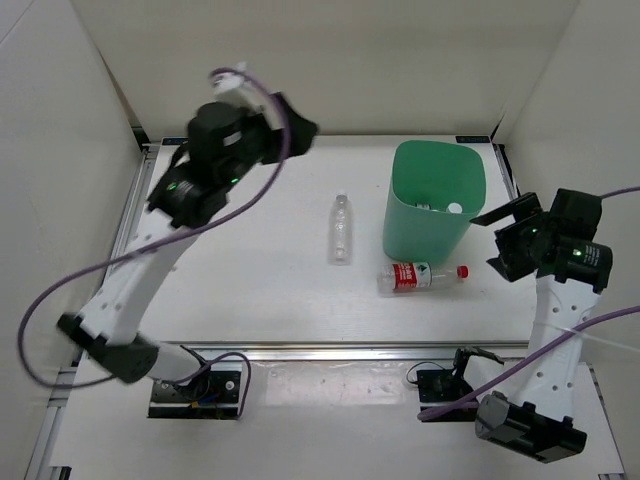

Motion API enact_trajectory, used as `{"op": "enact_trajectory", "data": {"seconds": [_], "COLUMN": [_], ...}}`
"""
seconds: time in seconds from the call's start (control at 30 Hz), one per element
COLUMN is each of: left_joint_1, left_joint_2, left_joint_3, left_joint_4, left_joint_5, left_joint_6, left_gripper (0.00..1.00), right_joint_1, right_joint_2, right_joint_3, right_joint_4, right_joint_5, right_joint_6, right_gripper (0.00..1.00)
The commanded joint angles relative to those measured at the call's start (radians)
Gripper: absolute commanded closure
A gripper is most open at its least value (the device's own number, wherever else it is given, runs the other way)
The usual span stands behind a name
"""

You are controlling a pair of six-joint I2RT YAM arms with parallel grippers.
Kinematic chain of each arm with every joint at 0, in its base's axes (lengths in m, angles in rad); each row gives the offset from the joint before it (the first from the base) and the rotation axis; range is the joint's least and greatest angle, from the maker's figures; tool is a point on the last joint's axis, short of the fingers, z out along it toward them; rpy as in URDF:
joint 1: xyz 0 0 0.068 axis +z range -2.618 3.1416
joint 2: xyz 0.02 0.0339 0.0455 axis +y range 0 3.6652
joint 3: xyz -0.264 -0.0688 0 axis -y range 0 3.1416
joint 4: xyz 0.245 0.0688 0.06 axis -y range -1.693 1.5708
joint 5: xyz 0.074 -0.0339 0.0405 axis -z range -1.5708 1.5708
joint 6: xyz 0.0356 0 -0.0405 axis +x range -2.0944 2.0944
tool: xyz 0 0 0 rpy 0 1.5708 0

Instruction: Put the plastic bottles in the bin

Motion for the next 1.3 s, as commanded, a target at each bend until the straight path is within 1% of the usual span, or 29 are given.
{"op": "enact_trajectory", "data": {"seconds": [0.0,0.03,0.1,0.17,0.27,0.3,0.4,0.43,0.5,0.57,0.67,0.83,1.07,1.2,1.23,1.27], "left_joint_1": [0.076,0.087,0.108,0.119,0.128,0.128,0.128,0.128,0.128,0.128,0.128,0.128,0.128,0.128,0.128,0.128], "left_joint_2": [-0.128,-0.138,-0.151,-0.151,-0.138,-0.128,-0.128,-0.128,-0.128,-0.137,-0.137,-0.112,-0.092,-0.074,-0.074,-0.074], "left_joint_3": [-0.21,-0.261,-0.294,-0.333,-0.364,-0.379,-0.409,-0.409,-0.436,-0.436,-0.446,-0.446,-0.446,-0.446,-0.446,-0.446], "left_joint_4": [-0.087,-0.113,-0.197,-0.254,-0.31,-0.32,-0.345,-0.356,-0.356,-0.356,-0.356,-0.365,-0.398,-0.399,-0.399,-0.399], "left_joint_5": [-0.085,-0.074,-0.087,-0.111,-0.093,-0.093,-0.093,-0.102,-0.087,-0.046,-0.033,-0.024,-0.013,-0.013,-0.013,-0.002], "left_joint_6": [-0.043,-0.043,-0.069,-0.094,-0.083,-0.083,-0.083,-0.083,-0.083,-0.083,-0.083,-0.059,-0.059,-0.059,-0.059,-0.059], "left_gripper": [0.0,0.0,0.0,0.0,0.0,0.0,0.0,0.0,0.0,0.0,0.0,0.0,0.0,0.0,0.0,0.0], "right_joint_1": [-0.022,-0.022,-0.033,-0.042,-0.042,-0.042,-0.042,-0.042,-0.042,-0.027,0.023,0.069,0.123,0.132,0.132,0.132], "right_joint_2": [-0.033,-0.054,-0.074,-0.074,-0.051,-0.036,-0.01,0.006,0.038,0.071,0.145,0.239,0.469,0.572,0.595,0.595], "right_joint_3": [-0.082,-0.143,-0.199,-0.268,-0.34,-0.396,-0.481,-0.534,-0.579,-0.589,-0.589,-0.598,-0.566,-0.538,-0.524,-0.524], "right_joint_4": [0.002,0.016,0.025,0.025,0.036,0.05,0.126,0.187,0.25,0.29,0.358,0.47,0.501,0.501,0.48,0.467], "right_joint_5": [-0.116,-0.151,-0.174,-0.174,-0.174,-0.183,-0.24,-0.251,-0.263,-0.24,-0.178,-0.15,-0.11,-0.119,-0.119,-0.119], "right_joint_6": [0.103,0.125,0.144,0.153,0.186,0.201,0.234,0.245,0.256,0.239,0.23,0.233,0.256,0.23,0.23,0.218], "right_gripper": [0.0,0.0,0.0,0.0,0.0,0.0,0.0,0.0,0.0,0.0,0.0,0.0,0.0,0.19,0.3,0.35]}}
